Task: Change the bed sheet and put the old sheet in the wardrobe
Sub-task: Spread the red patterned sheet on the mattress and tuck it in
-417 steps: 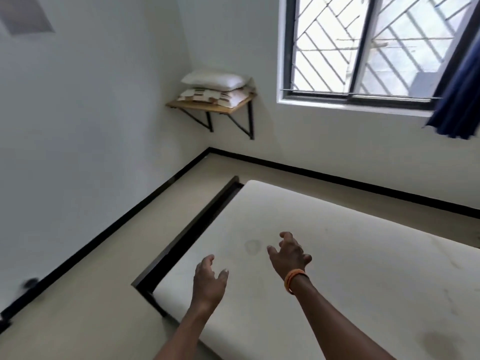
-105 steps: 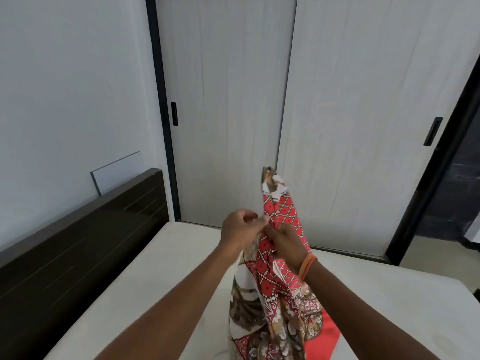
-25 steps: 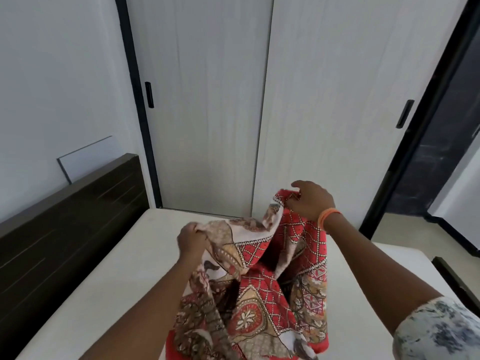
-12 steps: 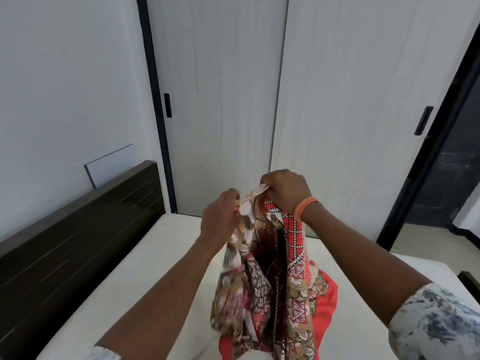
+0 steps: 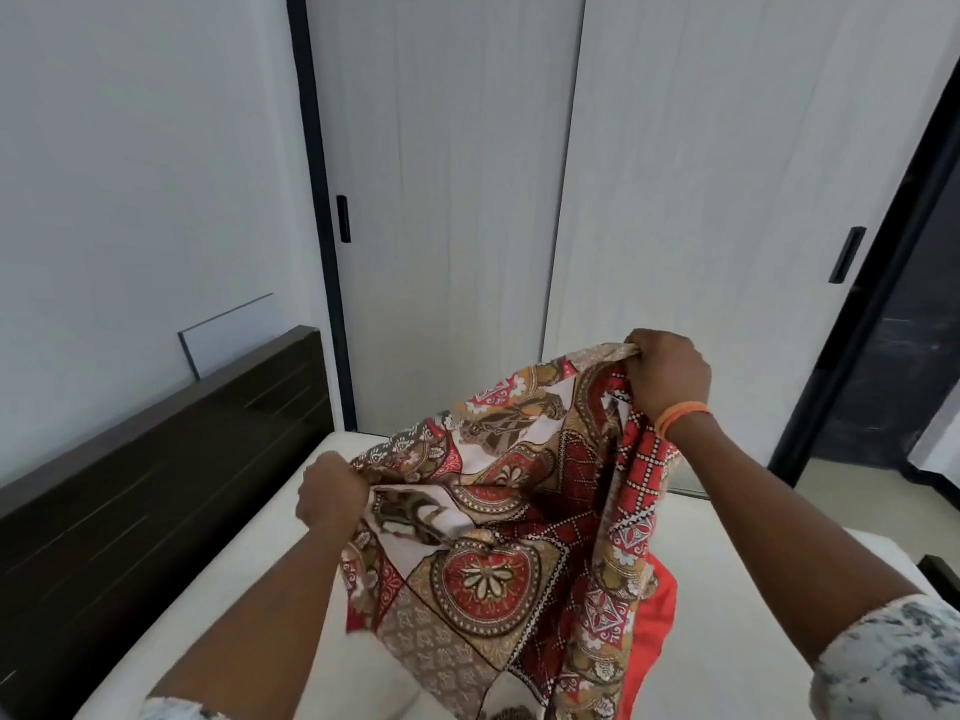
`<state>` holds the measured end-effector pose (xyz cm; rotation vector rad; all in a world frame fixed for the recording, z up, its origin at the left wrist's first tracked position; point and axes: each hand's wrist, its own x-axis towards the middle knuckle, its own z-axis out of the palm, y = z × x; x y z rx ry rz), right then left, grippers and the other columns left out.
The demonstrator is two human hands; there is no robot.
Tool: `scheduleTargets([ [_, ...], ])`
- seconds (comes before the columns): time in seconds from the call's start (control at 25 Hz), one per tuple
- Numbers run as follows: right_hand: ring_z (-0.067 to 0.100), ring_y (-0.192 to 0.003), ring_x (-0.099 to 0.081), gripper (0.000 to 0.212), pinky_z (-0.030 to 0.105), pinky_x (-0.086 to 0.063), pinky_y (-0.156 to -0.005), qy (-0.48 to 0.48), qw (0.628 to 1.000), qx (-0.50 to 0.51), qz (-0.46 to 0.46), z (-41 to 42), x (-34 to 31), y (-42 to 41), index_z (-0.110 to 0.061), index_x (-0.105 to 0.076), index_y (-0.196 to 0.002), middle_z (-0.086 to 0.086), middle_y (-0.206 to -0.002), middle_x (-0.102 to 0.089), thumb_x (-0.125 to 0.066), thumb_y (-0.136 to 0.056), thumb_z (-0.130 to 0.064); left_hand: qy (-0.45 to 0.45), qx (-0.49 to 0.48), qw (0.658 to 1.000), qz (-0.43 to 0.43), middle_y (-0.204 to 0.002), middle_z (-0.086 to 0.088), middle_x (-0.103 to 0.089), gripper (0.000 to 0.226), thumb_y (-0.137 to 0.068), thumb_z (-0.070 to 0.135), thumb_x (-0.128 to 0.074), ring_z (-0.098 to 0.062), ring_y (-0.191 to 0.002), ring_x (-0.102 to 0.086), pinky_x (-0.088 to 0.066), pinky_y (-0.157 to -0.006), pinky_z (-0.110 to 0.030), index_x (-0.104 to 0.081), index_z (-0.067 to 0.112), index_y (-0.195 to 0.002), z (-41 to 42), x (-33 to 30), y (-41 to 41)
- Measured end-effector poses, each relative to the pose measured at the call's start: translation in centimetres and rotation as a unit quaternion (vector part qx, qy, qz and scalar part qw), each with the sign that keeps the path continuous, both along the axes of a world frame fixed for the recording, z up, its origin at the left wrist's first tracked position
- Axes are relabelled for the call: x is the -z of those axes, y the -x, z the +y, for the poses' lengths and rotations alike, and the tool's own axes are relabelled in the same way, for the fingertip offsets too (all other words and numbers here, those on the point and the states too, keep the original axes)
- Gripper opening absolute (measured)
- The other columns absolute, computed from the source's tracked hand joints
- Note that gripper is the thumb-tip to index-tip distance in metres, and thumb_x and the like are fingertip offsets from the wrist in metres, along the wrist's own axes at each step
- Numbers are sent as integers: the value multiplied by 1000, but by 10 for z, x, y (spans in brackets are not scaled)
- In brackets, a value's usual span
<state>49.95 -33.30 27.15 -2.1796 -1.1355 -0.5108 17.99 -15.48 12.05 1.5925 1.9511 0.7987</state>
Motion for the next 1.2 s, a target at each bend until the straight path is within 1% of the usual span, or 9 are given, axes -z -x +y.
scheduleTargets([
  [0.16,39,-85,-64,18,35,-45,-64,53,997,-32,54,-4,2,2,-15,-56,-86,17,-88,-67,-57,-85,-33,40,16,959,-280,-93,-15,-69,14,-88,5,-55,-31,-83,-65,-50,-68,-35,-67,0,-90,-10,-40,-30],
  [0.32,25,-73,-64,125,36,-52,-68,142,973,-183,11,-5,1,52,-31,-2,-153,3,-84,-68,-77,-60,-66,-63,332,923,-182,-72,-9,-68,14,-82,10,-59,-22,-70,-64,-51,-66,-34,-69,9,-71,-59,-121,-89],
  [0.48,31,-84,-67,37,33,-48,-64,128,974,-172,-79,14,-8,74,-27,-57,-111,6,-88,-68,-67,-78,-40,-106,489,865,-39,-88,-6,-71,19,-79,5,-71,-19,-78,-67,-55,-70,-35,-73,9,-97,-72,-172,-113],
  [0.56,34,-81,-65,12,32,-43,-60,108,976,-123,-143,11,-19,61,-21,-56,-86,9,-85,-66,-60,-81,-31,-179,455,872,39,-90,1,-68,35,-74,18,-79,-16,-78,-65,-52,-63,-31,-67,20,-106,-59,-168,-105],
  [0.68,34,-69,-60,10,31,-41,-57,45,988,-74,-127,3,-39,40,-20,-46,-77,9,-74,-59,-56,-76,-18,-263,335,895,129,-77,3,-61,10,-81,28,-66,-24,-78,-65,-43,-61,-28,-64,20,-87,-47,-126,-89],
  [0.84,32,-64,-50,6,30,-38,-58,-104,995,-13,-1,-12,-69,5,-14,-47,-73,9,-69,-53,-51,-70,-11,-76,149,981,99,-96,-6,-68,29,-95,28,-49,-28,-94,-66,-49,-74,-33,-70,8,-98,-26,-34,-44],
  [0.96,37,-67,-55,7,31,-40,-59,-87,996,0,34,-23,-62,-18,-9,-44,-68,12,-69,-54,-50,-72,-9,101,63,970,-213,-93,-15,-74,29,-93,8,-46,-27,-85,-69,-53,-78,-34,-65,-4,-111,-8,-16,-31],
  [1.04,37,-68,-57,12,31,-39,-59,-72,996,-13,56,-20,-47,-14,-11,-42,-63,12,-68,-55,-50,-72,-9,118,166,910,-361,-104,-16,-72,39,-89,23,-48,-25,-86,-65,-50,-81,-37,-59,-3,-115,-29,-33,-42],
  [1.2,33,-62,-49,18,30,-33,-55,-91,991,-63,77,1,-39,11,-13,-36,-59,7,-61,-48,-48,-71,-7,53,470,861,-187,-132,14,-41,120,-56,66,-84,-13,-122,-46,-41,-106,-43,-18,23,-147,-92,-46,-98],
])
